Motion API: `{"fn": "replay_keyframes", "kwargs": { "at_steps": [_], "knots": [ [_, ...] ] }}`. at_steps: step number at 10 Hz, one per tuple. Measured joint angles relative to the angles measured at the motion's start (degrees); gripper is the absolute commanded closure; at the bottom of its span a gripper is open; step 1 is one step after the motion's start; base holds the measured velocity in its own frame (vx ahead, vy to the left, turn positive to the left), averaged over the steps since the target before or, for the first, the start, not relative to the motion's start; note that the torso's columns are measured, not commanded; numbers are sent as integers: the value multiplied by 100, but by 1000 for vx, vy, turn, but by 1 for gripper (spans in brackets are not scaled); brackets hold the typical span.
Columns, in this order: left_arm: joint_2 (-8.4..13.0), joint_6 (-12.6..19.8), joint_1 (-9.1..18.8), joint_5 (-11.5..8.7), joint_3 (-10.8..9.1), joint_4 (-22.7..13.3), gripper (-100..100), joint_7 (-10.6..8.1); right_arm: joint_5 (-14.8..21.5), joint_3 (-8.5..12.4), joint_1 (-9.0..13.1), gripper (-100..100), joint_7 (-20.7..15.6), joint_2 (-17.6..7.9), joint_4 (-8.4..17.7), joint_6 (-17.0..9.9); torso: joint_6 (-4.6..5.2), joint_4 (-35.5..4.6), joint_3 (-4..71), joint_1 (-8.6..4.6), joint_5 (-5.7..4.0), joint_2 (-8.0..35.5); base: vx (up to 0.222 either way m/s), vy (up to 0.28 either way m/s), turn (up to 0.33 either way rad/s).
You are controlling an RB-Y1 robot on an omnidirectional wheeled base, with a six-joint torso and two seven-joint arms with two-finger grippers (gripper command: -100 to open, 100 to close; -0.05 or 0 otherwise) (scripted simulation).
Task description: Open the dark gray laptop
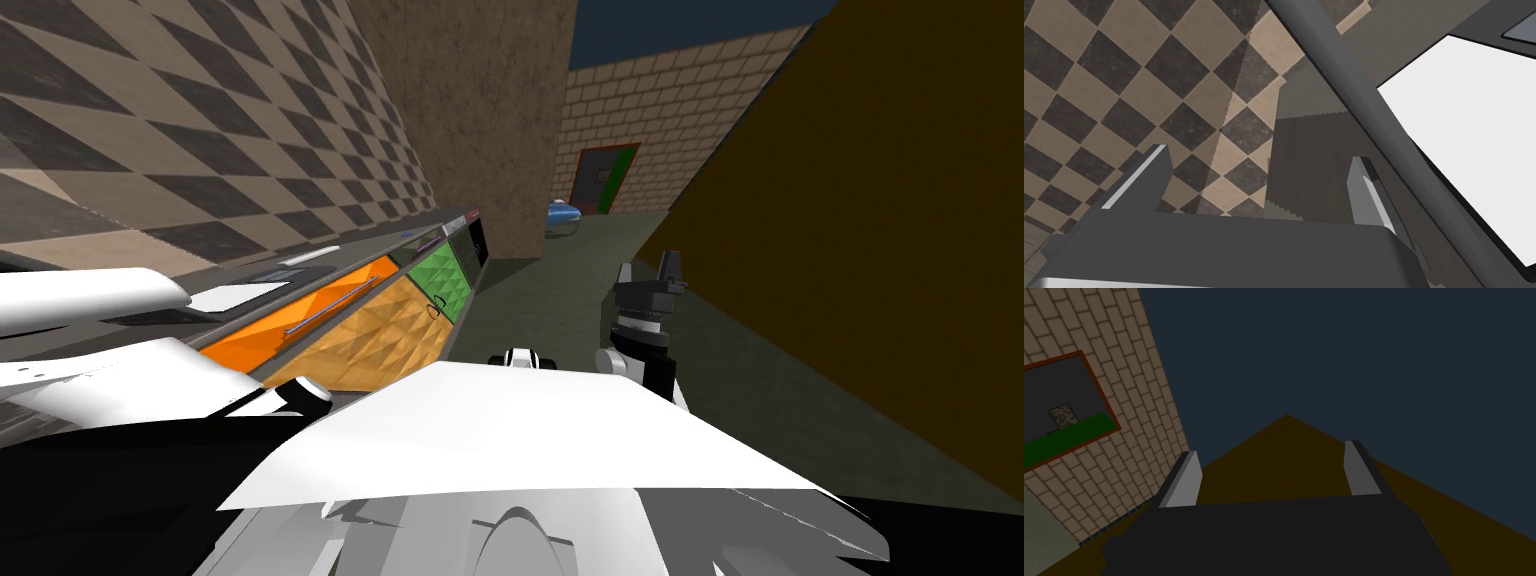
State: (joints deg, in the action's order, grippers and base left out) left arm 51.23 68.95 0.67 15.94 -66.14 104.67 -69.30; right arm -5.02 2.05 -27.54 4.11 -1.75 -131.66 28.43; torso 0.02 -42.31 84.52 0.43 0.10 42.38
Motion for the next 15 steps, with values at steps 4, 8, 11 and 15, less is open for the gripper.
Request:
{"fn": "replay_keyframes", "kwargs": {
  "at_steps": [4, 8, 11, 15],
  "knots": [
    [174, 86, -44, -36, 82, -122, 100, 240, 0, -1, 0, 0, 0, 1, 0, 0, -2, 5, 10, -58, -16, -17, 15, 0, -15],
    [519, 283, -132, -99, 268, -354, 100, 754, 0, -1, 0, 0, 0, 1, 0, 0, 2, 4, 8, -40, -11, -13, 23, -11, -19],
    [805, 428, -209, -156, 414, -558, 100, 1184, 0, -1, 0, 0, 0, 1, 0, 0, 4, 7, 14, -38, -9, -21, 26, -7, -20],
    [792, 544, -273, -48, 359, -518, -100, 1185, 0, -1, -2, 0, 0, 1, 0, 0, 0, 11, 23, -51, -13, -38, 91, -20, 27]
  ]
}}
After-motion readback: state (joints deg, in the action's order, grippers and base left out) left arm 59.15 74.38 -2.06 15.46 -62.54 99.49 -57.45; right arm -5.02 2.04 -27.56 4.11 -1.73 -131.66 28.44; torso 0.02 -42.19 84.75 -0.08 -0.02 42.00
